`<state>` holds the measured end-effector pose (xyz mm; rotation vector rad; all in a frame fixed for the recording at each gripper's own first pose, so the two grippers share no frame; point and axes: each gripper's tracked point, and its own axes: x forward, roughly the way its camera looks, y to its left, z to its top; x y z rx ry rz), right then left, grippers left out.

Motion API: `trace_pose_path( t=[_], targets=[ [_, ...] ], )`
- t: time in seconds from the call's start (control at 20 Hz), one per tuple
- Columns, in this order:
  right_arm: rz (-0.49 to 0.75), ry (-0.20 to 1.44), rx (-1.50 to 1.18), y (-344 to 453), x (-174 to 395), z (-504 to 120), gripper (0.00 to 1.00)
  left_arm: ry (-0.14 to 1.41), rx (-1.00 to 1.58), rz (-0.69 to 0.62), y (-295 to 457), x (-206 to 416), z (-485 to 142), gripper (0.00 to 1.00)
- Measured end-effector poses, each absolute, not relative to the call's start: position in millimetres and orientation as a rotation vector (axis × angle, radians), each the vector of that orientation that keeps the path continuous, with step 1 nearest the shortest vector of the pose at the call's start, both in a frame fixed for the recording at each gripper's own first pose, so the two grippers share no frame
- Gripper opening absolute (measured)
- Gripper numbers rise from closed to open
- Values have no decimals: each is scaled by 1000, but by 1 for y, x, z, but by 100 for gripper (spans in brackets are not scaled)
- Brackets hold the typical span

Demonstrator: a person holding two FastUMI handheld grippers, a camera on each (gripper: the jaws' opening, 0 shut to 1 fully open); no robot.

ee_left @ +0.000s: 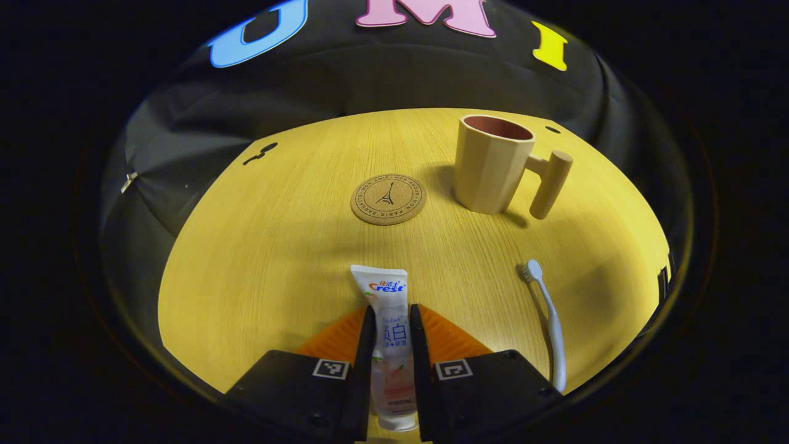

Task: Put the toothbrush and toothpaste on the desktop into the cup, then pick up the cup and place it on the coaster on the desktop.

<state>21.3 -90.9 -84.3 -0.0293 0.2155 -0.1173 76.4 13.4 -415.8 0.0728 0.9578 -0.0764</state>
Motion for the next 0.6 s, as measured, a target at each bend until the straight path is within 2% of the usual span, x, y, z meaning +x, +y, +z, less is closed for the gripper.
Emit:
trace_pose_path(
  t=[0.15, 0.2, 0.4, 0.55, 0.6],
  targets=[
    [-127, 222, -36, -82, 15, -86, 97, 966, 43, -134, 17, 78, -414, 38],
    [-129, 228, -36, -79, 13, -86, 97, 964, 52, -157, 18, 79, -413, 30],
    [-135, 282, -5, -60, 3, -97, 98, 975, -2, -263, 8, 78, -404, 23],
    [-141, 358, 12, -48, -2, -116, 97, 893, -81, -326, -1, 78, -371, 22],
    [-139, 389, 22, -43, -4, -124, 97, 867, -103, -339, -4, 77, -358, 16]
  ],
)
